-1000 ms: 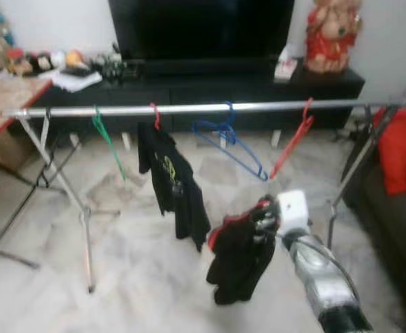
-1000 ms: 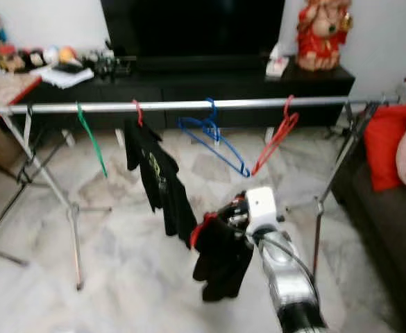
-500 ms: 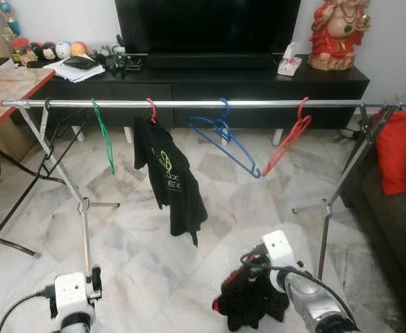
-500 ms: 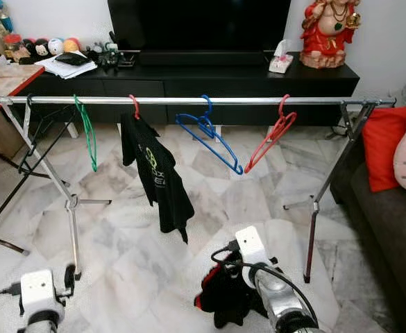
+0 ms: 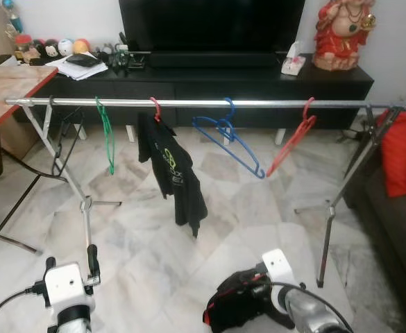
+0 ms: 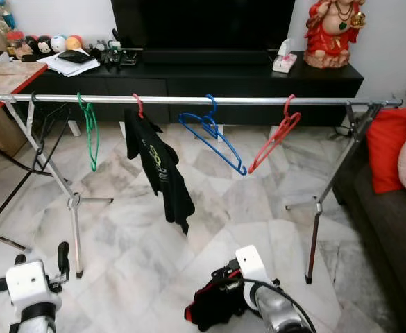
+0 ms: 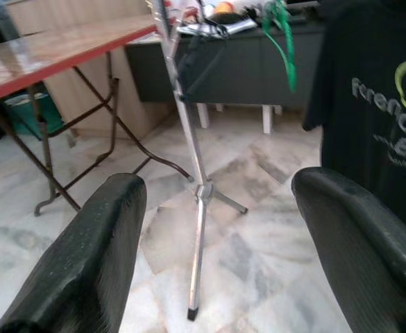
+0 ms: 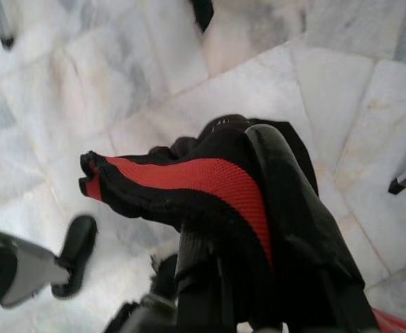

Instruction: Hang hanger

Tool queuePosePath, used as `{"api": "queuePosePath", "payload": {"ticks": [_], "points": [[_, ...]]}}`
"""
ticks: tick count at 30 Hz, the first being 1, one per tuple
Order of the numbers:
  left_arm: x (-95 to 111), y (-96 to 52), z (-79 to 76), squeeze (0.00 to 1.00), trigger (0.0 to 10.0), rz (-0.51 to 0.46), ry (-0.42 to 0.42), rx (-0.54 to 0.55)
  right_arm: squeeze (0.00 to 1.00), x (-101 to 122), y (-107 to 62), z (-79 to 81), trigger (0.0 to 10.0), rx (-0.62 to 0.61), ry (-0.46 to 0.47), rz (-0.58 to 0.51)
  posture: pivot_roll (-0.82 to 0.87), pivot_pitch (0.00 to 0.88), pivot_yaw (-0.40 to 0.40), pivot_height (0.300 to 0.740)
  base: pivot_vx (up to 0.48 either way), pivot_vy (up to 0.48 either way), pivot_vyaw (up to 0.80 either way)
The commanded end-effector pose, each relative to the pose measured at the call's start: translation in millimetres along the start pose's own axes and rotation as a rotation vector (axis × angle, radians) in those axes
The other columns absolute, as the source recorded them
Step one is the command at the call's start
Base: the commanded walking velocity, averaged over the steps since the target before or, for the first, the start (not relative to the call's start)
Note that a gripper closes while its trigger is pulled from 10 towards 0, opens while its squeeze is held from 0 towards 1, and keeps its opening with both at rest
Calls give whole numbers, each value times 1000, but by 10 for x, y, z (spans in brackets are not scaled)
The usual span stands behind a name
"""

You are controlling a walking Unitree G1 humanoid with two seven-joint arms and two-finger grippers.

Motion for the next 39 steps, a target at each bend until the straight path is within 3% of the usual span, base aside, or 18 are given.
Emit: {"api": "queuePosePath", "payload": {"ticks": [1, 5, 6, 11, 16, 25, 39], "points": [[33, 5, 32, 0, 10000, 6, -12, 20, 0, 43, 8, 18, 10000, -6, -8, -22, -21, 0, 13, 740, 0, 0, 600], [61, -1, 11, 0, 10000, 21, -13, 17, 0, 40, 10, 20, 10000, -6, -9, -18, -29, 0, 22, 740, 0, 0, 697], [79, 63, -82, 0, 10000, 27, -23, -16, 0, 21, 10, 34, 10000, -16, 34, -15, -47, 0, 34, 740, 398, 0, 0], [85, 105, -161, 0, 10000, 33, -21, -50, 0, 2, 10, 45, 10000, -24, 46, -8, -50, 0, 37, 740, 406, 0, 0], [276, 220, -292, 0, 10000, -16, -46, -93, 0, -59, 4, 112, 10000, -1, 15, 10, -47, 0, 39, 740, 461, 0, 0], [343, 265, -258, 0, 10000, -20, -41, -82, 0, -252, -27, 216, 10000, 11, 8, 75, -42, 0, 36, 740, 472, 0, 0], [464, 290, -274, 0, 10000, -49, -46, -75, 0, -240, -15, 302, 10000, 26, -5, 77, -32, 0, 30, 740, 459, 0, 0]]}}
Point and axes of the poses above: a point about 5 cm out from each wrist's last joint towards the gripper, its own y axis pointing out of the wrist towards the gripper, its own x axis along the axis of the wrist's last joint, z = x × y, the point moved 3 cm from there along y, pointing out of the wrist towards the gripper, and after that the axes turned 14 degrees about -y, right-handed, at the moved point
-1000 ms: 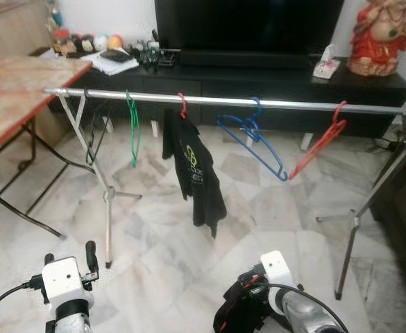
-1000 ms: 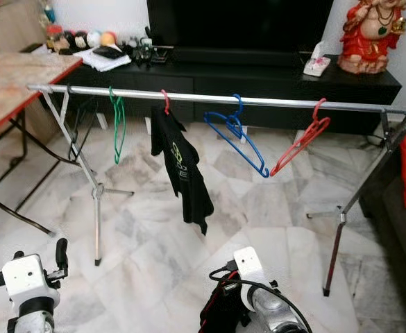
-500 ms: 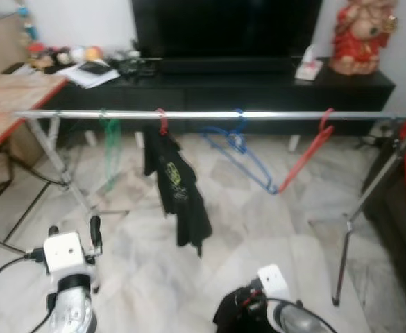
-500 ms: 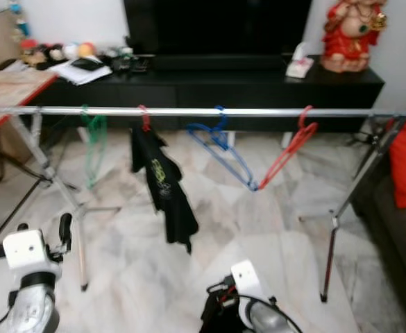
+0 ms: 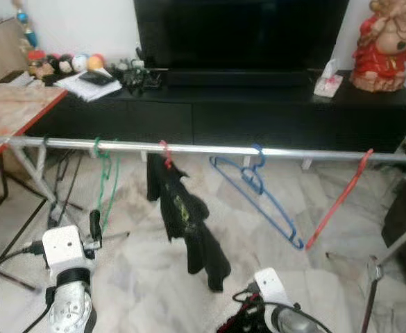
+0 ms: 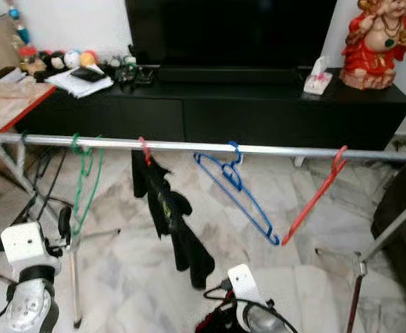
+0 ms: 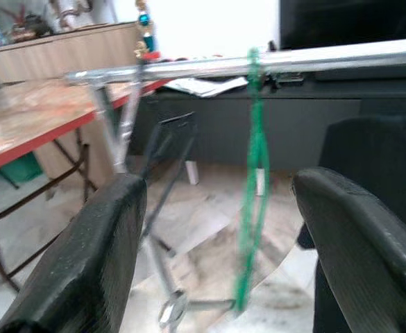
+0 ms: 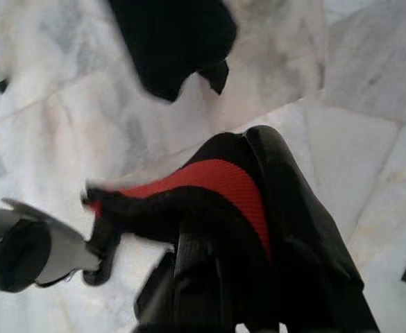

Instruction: Hang hanger

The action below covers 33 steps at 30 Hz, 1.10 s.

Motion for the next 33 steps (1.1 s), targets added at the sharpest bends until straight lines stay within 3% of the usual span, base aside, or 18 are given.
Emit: {"api": "queuePosePath", "payload": {"ticks": [1, 4, 6, 8, 12, 16, 21, 27, 33], "points": [[26, -9, -29, 0, 10000, -4, -12, -2, 0, -21, -6, -18, 10000, -10, -5, 5, -32, 0, 30, 740, 322, 0, 0], [28, -8, -27, 0, 10000, -1, -12, -1, 0, -20, -5, -16, 10000, -10, -5, 5, -32, 0, 30, 740, 322, 0, 0], [71, -41, 13, 0, 10000, -11, 3, 1, 0, -4, 17, 181, 10000, 15, -1, 8, -23, 0, 26, 740, 0, 0, 0], [101, -41, 36, 0, 10000, -14, 13, 6, 0, 19, 26, 255, 10000, 24, -1, 4, -21, 0, 25, 740, 0, 0, 0], [124, -20, 56, 0, 10000, -3, 35, 10, 0, 33, 30, 298, 10000, 31, -4, 1, -18, 0, 24, 740, 0, 0, 0], [173, 91, 132, 0, 10000, 49, -7, 19, 0, 61, 38, 369, 10000, 38, -5, -3, -15, 0, 20, 740, 0, 0, 0], [250, 266, 213, 0, 10000, 103, -16, -12, 0, 40, 32, 296, 10000, 28, -4, 0, -12, 0, 18, 740, 0, 0, 0], [180, 413, 433, 0, 10000, 206, -20, 22, 0, 50, 33, 276, 10000, 28, -3, -1, -15, 0, 15, 740, 0, 0, 0], [87, 543, 455, 0, 10000, 306, -78, -23, 0, 58, 35, 258, 10000, 30, -11, 0, -11, 1, 8, 740, 0, 0, 0]]}}
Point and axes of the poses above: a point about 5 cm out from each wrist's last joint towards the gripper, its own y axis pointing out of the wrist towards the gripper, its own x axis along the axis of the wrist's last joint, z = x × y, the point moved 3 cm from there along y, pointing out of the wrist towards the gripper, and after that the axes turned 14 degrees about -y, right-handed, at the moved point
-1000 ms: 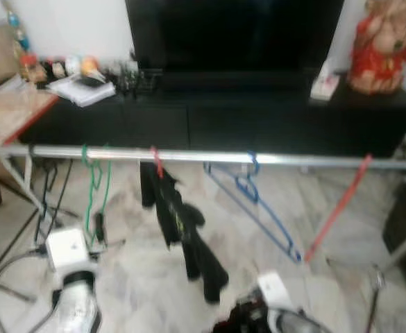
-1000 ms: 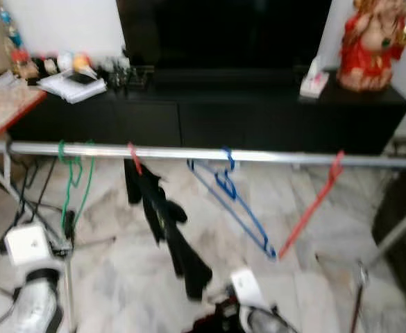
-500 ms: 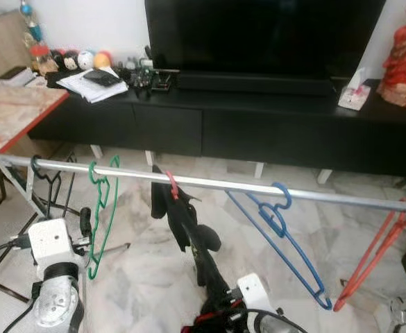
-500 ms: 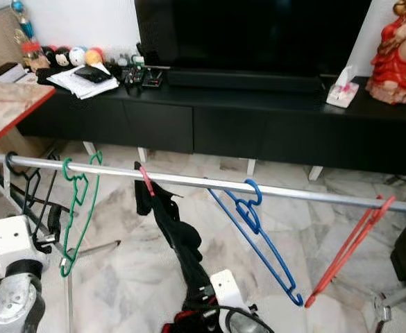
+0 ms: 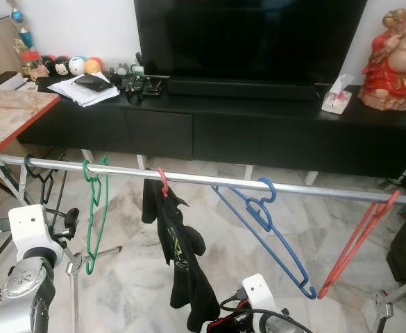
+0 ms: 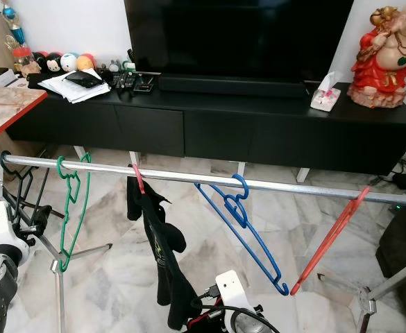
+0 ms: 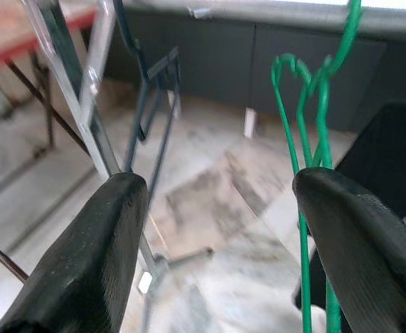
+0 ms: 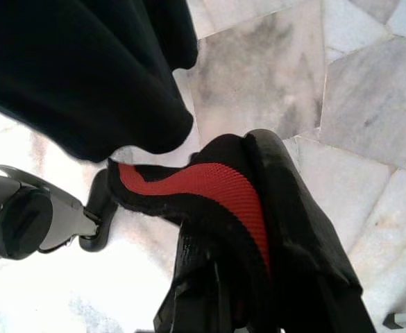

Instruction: Hang hanger

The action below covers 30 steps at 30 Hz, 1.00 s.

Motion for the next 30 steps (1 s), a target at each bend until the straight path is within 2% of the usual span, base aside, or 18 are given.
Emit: {"api": "queuePosePath", "payload": {"ticks": [1, 7, 10, 15, 19, 22, 25, 29, 30], "points": [[47, 66, -17, 0, 10000, 13, -25, -24, 0, 40, 6, -18, 10000, -3, 3, -8, -11, 1, 8, 740, 0, 0, 0], [51, 124, -15, 0, 10000, 31, -7, -34, 0, 43, 7, -21, 10000, -3, 4, -10, -11, 1, 8, 740, 0, 0, 0], [93, 241, -185, 0, 10000, 71, -39, -99, 0, 53, 5, -54, 10000, -8, 9, -13, -28, 0, 11, 740, 0, 0, 0], [31, 249, -375, 0, 10000, 139, -80, -193, 0, 43, 4, -67, 10000, -11, 3, -7, -26, 0, 10, 740, 0, 0, 0], [14, 256, -505, 0, 10000, 139, -73, -228, 0, 39, 3, -64, 10000, -11, 3, -6, -30, 0, 14, 740, 0, 0, 0], [6, 291, -510, 0, 10000, 142, -56, -186, 0, 39, 3, -64, 10000, -11, 6, -7, -30, 0, 14, 740, 0, 0, 0], [-2, 359, -480, 0, 10000, 156, -76, -110, 0, 35, 2, -63, 10000, -9, 4, -7, -29, 0, 12, 740, 0, 0, 0], [90, 469, -524, 0, 10000, 120, -95, -62, 0, 36, 2, -66, 10000, -8, 3, -8, -32, 0, 12, 740, 0, 0, 0], [94, 508, -577, 0, 10000, 123, -91, -66, 0, 43, 2, -75, 10000, -10, 5, -10, -35, 0, 12, 740, 0, 0, 0]]}}
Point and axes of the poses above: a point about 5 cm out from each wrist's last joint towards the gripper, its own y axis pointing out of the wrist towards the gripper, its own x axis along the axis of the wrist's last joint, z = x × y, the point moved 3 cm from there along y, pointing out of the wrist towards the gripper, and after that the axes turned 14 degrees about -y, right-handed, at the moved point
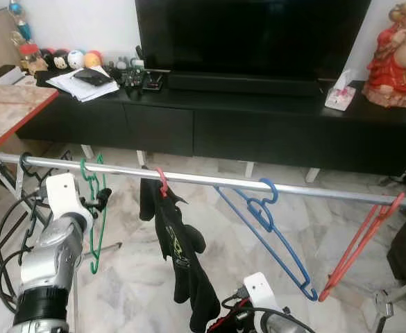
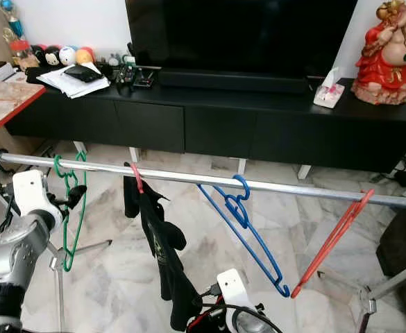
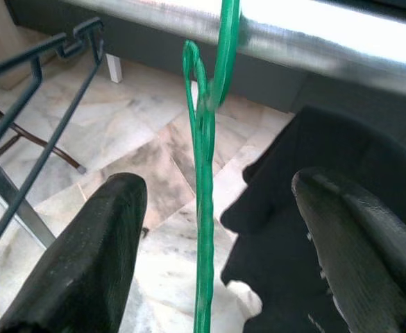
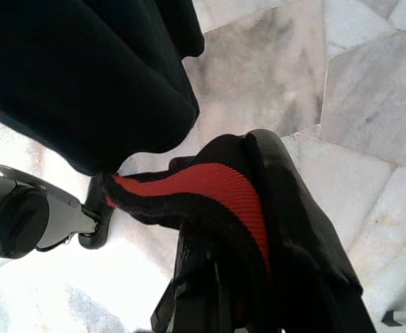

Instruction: Hang hanger

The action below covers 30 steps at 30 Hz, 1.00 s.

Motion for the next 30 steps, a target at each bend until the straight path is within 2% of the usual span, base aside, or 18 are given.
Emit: {"api": "queuePosePath", "payload": {"ticks": [1, 6, 10, 12, 20, 21, 22, 23, 30], "points": [[7, 45, -27, 0, 10000, -1, 16, 16, 0, 38, 4, -38, 10000, -9, 5, -8, -35, 0, 12, 740, 0, 0, 0], [-126, 155, -59, 0, 10000, 56, -1, 46, 0, 52, 6, -48, 10000, -13, 11, -13, -39, 0, 8, 740, 0, 0, 0], [-154, 235, -86, 0, 10000, 64, 2, 53, 0, 50, 5, -54, 10000, -14, 9, -11, -43, 0, 9, 740, 0, 0, 0], [-140, 270, -46, 0, 10000, 58, 41, 88, 0, 51, 5, -57, 10000, -15, 10, -12, -44, 0, 9, 740, 0, 0, 0], [-113, 315, 17, 0, 10000, 41, 63, 121, 0, 55, 5, -61, 10000, -18, 13, -13, -46, 0, 11, 740, 0, 0, 0], [-99, 321, 29, 0, 4078, 31, 55, 115, 0, 56, 6, -60, 10000, -16, 10, -13, -47, 0, 11, 740, 0, 0, 0], [-89, 326, 38, 0, 4078, 24, 49, 111, 0, 57, 6, -59, 10000, -15, 8, -13, -47, 0, 11, 740, 0, 0, 0], [-81, 328, 43, 0, 0, 17, 46, 107, 0, 59, 6, -58, 10000, -14, 6, -13, -49, 0, 11, 740, 0, 0, 0], [-77, 335, 40, 0, 0, 2, 47, 98, 0, 66, 6, -58, 10000, -14, 10, -19, -47, 0, 13, 740, 0, 0, 0]]}}
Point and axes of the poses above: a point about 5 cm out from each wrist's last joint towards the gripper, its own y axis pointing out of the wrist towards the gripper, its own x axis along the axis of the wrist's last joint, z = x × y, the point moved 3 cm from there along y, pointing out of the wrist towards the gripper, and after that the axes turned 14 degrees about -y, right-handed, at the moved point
